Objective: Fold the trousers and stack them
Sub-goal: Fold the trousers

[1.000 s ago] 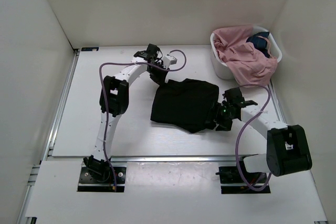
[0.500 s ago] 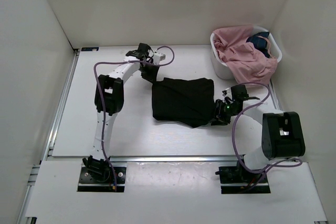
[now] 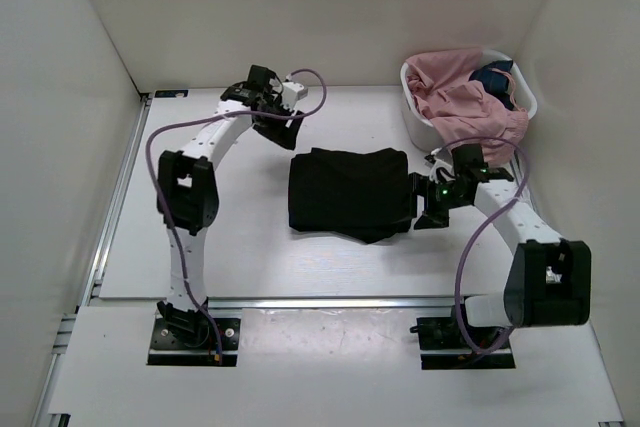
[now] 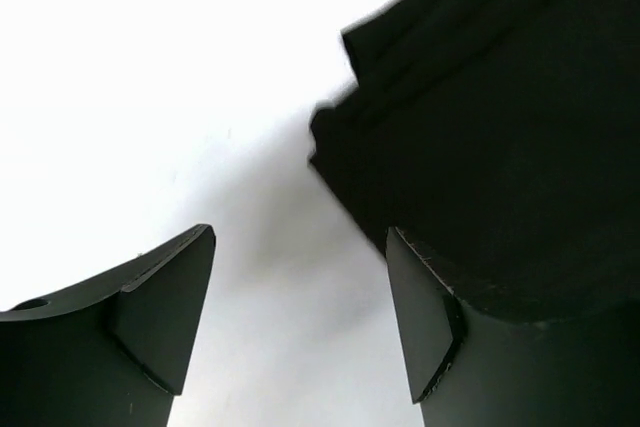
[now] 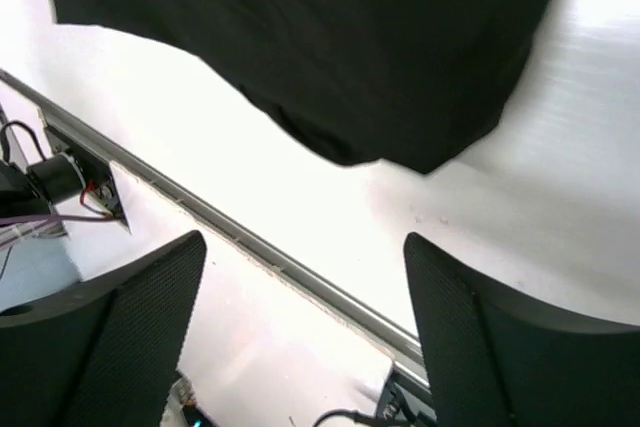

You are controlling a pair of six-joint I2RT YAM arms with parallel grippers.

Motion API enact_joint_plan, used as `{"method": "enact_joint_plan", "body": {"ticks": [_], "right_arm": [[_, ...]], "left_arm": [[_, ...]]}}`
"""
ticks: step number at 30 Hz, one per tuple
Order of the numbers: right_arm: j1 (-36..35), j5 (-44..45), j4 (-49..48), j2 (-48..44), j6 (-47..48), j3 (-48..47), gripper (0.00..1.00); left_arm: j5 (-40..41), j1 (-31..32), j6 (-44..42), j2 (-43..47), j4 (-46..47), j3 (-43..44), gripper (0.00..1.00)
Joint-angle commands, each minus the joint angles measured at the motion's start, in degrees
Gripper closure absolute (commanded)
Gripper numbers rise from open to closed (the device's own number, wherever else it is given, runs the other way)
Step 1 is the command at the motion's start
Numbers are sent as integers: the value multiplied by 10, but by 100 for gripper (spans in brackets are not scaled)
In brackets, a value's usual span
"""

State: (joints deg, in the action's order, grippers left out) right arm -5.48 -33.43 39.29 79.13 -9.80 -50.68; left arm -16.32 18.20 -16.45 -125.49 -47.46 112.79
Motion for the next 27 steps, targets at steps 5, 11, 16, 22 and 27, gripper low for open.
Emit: {"method": "enact_joint_plan", "body": {"ticks": [5,11,16,22,27], "right_arm": [[77,98,126,-50,8,-81,13],[161,271,188,-60,-26,-152,9],[172,340,203,-65,-46,-178,6],[177,340,197,-60,-57,-225,6],[177,346,197,-48,-57,-257,6]], "left_arm": [[74,13,-38,181,-41,-127,18],[232,-53,-43,290,-52,-264,8],[249,-205,-15,369,-72,-384,3],[205,-334,11,457,-66,-496,1],[190,-348,24,522,-44,-565,0]]}}
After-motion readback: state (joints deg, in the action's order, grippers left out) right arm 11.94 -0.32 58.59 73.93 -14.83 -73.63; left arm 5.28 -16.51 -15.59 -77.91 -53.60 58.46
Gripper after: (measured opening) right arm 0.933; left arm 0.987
